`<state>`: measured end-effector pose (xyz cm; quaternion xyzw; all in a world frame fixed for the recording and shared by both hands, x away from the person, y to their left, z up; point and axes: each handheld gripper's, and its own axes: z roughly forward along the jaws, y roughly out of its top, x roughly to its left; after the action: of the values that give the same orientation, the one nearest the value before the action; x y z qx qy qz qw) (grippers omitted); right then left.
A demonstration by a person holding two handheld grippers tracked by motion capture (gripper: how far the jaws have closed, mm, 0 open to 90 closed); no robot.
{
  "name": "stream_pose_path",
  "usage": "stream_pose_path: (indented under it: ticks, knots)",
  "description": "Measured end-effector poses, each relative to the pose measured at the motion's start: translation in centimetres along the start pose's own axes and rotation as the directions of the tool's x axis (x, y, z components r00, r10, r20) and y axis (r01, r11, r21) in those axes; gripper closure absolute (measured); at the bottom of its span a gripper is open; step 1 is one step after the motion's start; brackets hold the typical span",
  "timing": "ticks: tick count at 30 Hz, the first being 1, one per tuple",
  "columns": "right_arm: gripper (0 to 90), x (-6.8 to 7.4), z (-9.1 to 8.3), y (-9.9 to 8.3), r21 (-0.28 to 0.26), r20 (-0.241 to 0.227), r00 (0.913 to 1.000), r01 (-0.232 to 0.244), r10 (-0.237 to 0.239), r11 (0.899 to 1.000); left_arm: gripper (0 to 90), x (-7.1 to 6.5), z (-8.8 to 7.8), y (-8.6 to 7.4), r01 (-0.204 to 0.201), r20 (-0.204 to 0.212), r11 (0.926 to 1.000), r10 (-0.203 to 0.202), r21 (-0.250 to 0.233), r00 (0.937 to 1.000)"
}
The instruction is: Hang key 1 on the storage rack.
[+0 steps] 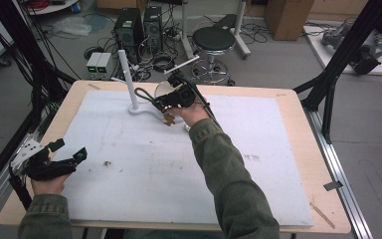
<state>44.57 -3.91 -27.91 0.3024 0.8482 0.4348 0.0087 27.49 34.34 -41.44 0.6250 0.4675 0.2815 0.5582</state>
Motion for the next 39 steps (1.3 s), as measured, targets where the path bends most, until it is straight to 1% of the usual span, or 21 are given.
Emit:
stream_pose_path:
  ticks: [2,5,10,11,13,15,16,19,20,23,25,28,29,31,32,33,34,36,39]
  knots:
    - [77.8,0.0,0.0,0.5,-0.021,-0.010,1.0000,-0.001,0.000,1.000,1.8,0.0,0.0,0.0,0.000,0.002,1.0000,0.000,0.000,1.0000]
    - [77.8,0.1,0.1,1.1,-0.031,-0.016,0.9999,-0.004,0.003,1.000,1.8,0.1,-0.1,0.0,0.003,0.000,1.0000,-0.003,-0.003,1.0000]
    - [77.8,0.2,0.4,1.8,-0.026,-0.016,0.9999,0.004,-0.005,1.000,1.8,0.1,0.0,0.0,0.000,0.001,1.0000,0.000,-0.001,1.0000]
    - [77.7,0.3,0.4,2.1,-0.023,-0.009,0.9999,0.014,-0.014,1.000,1.8,0.1,0.0,0.0,0.000,0.002,1.0000,0.000,-0.001,1.0000]
    - [77.8,0.5,0.7,3.2,-0.034,-0.021,0.9997,0.014,-0.015,0.999,1.8,0.1,0.0,0.0,0.000,0.001,1.0000,0.000,-0.001,1.0000]
    - [77.8,0.6,0.7,3.5,-0.032,-0.019,0.9997,0.013,-0.014,0.999,1.8,0.1,0.0,0.0,0.001,0.000,1.0000,-0.001,-0.001,1.0000]
    - [77.8,0.7,1.1,4.1,-0.031,-0.022,0.9996,0.019,-0.019,0.999,1.8,0.1,0.0,0.0,0.003,0.000,1.0000,-0.003,-0.003,1.0000]
    - [77.7,0.8,1.5,4.6,-0.031,-0.027,0.9993,0.026,-0.027,0.999,1.8,0.1,0.0,0.0,0.001,0.004,1.0000,-0.001,-0.002,1.0000]
    - [77.7,0.9,2.0,5.1,-0.025,-0.021,0.9994,0.028,-0.028,0.999,1.8,0.1,0.0,0.0,-0.001,0.008,1.0000,0.001,0.001,1.0000]
    - [77.7,0.9,2.3,5.8,-0.030,-0.022,0.9994,0.027,-0.027,0.999,1.8,0.2,0.0,0.0,-0.001,0.008,1.0000,0.001,0.004,1.0000]
    - [77.7,1.0,2.5,6.3,-0.034,-0.017,0.9991,0.039,-0.039,0.999,1.8,0.2,0.0,0.0,-0.002,0.009,1.0000,0.002,0.005,1.0000]
    - [77.7,0.9,2.8,6.8,-0.034,-0.016,0.9992,0.035,-0.036,0.999,1.8,0.3,-0.1,0.0,-0.002,0.007,1.0000,0.002,0.007,1.0000]
    - [77.7,0.6,3.1,7.1,-0.029,-0.010,0.9996,0.025,-0.025,0.999,1.8,0.3,-0.1,0.0,-0.001,0.008,1.0000,0.000,0.005,1.0000]
    - [77.7,0.5,3.2,7.2,-0.029,-0.011,0.9997,0.022,-0.023,0.999,1.8,0.3,-0.1,0.0,0.000,0.008,1.0000,0.000,0.003,1.0000]
    - [77.7,0.0,3.7,7.3,-0.025,-0.007,1.0000,0.001,-0.001,1.000,1.8,0.3,-0.1,-0.1,0.001,0.007,1.0000,-0.001,0.003,1.0000]
    - [77.7,0.0,3.7,7.3,-0.025,-0.007,1.0000,0.001,-0.001,1.000,1.8,0.3,-0.1,-0.1,0.000,0.007,1.0000,0.000,0.004,1.0000]
    - [77.7,-0.4,4.2,7.2,-0.026,-0.007,0.9998,-0.016,0.016,1.000,1.8,0.4,-0.1,-0.1,0.001,0.006,1.0000,-0.001,0.003,1.0000]
    - [77.7,-0.6,4.4,7.1,-0.020,-0.008,0.9997,-0.021,0.021,1.000,1.8,0.4,-0.2,0.0,0.001,0.006,1.0000,-0.001,0.005,1.0000]
    - [77.7,-1.4,4.9,7.0,-0.039,-0.009,0.9986,-0.052,0.051,0.998,1.8,0.5,-0.2,-0.1,0.002,0.007,1.0000,-0.002,0.006,1.0000]
